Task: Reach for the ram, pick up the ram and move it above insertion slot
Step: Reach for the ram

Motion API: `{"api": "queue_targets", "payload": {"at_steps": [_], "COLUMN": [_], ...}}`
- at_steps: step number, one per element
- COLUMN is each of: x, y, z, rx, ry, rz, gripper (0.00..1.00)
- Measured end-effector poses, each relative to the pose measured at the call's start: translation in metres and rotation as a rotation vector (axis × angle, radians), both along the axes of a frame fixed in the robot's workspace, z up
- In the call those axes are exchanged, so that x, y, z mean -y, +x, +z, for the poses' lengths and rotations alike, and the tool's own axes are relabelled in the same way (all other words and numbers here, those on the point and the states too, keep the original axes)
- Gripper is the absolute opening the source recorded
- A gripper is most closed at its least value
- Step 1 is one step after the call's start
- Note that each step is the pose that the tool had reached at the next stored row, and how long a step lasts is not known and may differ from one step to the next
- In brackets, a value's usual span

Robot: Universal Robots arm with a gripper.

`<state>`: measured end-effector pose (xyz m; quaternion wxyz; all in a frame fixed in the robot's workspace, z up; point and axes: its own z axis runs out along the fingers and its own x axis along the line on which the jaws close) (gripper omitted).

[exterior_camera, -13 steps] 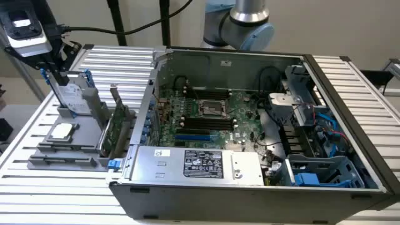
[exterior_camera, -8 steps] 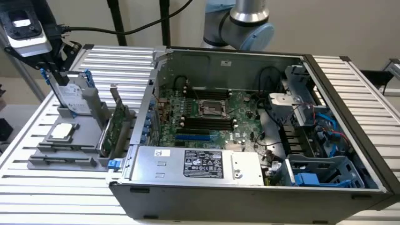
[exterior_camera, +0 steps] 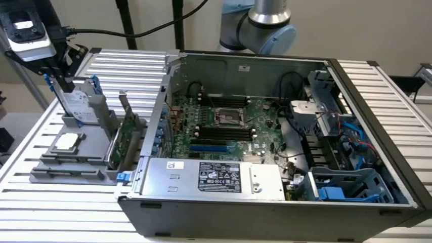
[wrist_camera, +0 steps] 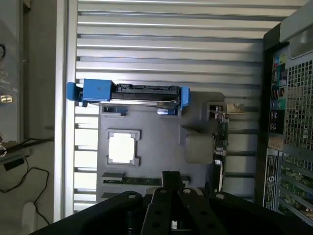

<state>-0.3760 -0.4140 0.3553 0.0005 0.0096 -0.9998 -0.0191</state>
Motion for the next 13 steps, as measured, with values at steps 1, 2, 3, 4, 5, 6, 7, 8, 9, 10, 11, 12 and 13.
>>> {"api": "queue_targets", "payload": {"at_steps": [1,2,3,4,5,6,7,8,9,10,11,12,13], "x": [0.0003,0.0012,0.0035,0.0076,0.0118,0.0159,0.0199,0.0238,0.0275,0.0309,0.0340,0.0369,0.0398], "y": [0.000,-0.001,-0.001,-0.002,-0.003,-0.003,-0.004,-0.005,-0.006,-0.007,-0.008,-0.009,-0.011], "z": [-0.0004,-0.0011,-0.0021,-0.0032,-0.0043,-0.0055,-0.0067,-0.0080,-0.0092,-0.0101,-0.0109,-0.0118,-0.0126], "rx": [0.0000,-0.0002,-0.0001,0.0000,-0.0002,-0.0009,-0.0017,-0.0022,-0.0026,-0.0032,-0.0037,-0.0041,-0.0045], "ry": [0.0000,-0.0001,-0.0002,0.0000,0.0000,-0.0001,-0.0001,-0.0001,0.0000,0.0000,-0.0001,0.0000,0.0000], "rz": [0.000,0.000,0.000,0.000,0.000,0.000,0.000,0.000,0.000,0.000,0.000,0.000,0.000], "gripper": [0.11,0.11,0.11,0.11,0.11,0.11,0.11,0.11,0.11,0.11,0.11,0.11,0.11]}}
